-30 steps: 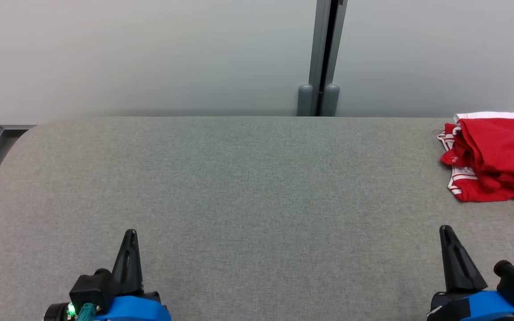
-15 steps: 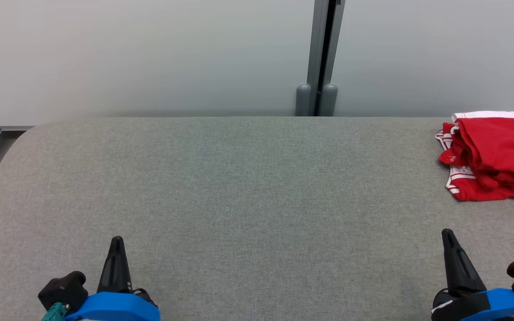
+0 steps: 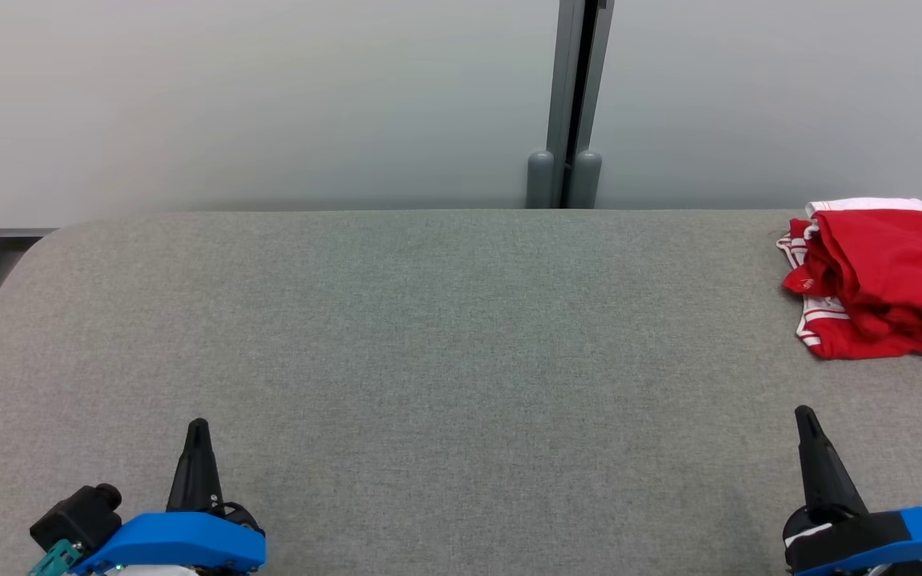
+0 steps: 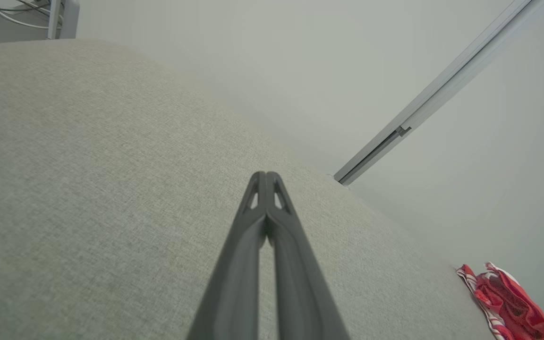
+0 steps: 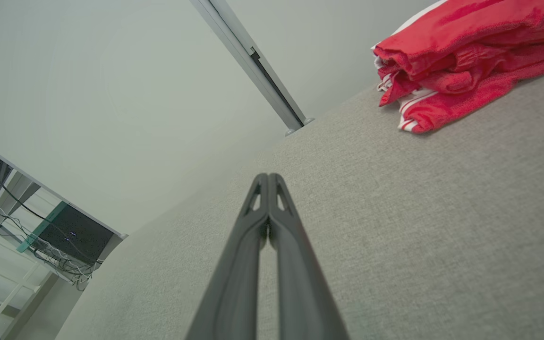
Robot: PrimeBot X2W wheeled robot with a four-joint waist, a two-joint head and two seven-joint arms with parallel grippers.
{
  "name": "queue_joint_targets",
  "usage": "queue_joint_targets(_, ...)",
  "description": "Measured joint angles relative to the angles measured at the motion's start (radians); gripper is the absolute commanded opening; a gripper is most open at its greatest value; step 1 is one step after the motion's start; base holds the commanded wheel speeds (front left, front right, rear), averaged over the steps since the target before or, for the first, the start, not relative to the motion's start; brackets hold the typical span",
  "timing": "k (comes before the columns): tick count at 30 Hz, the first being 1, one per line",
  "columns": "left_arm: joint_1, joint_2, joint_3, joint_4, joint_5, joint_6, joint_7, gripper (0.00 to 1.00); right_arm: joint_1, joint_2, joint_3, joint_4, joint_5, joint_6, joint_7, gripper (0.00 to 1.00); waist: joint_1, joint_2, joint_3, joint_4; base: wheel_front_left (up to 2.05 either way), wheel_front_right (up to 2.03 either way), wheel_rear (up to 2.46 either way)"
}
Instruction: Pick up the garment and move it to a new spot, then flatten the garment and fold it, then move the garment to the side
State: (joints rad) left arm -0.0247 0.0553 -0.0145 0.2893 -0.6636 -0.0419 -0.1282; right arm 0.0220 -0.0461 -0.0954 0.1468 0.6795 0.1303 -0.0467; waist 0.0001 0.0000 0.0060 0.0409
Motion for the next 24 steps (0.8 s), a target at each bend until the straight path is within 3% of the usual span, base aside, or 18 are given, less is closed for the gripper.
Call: queue_joint_targets(24,-0.024,-0.002,0.04,-0.014,-0.315,-0.029,0.082,0.0,-0.04,0.0,-0.006,0.033,0.309,0.0,0.053,0.0,0.0,0.0,-0.001,-0.01,0.0,0.0,0.0)
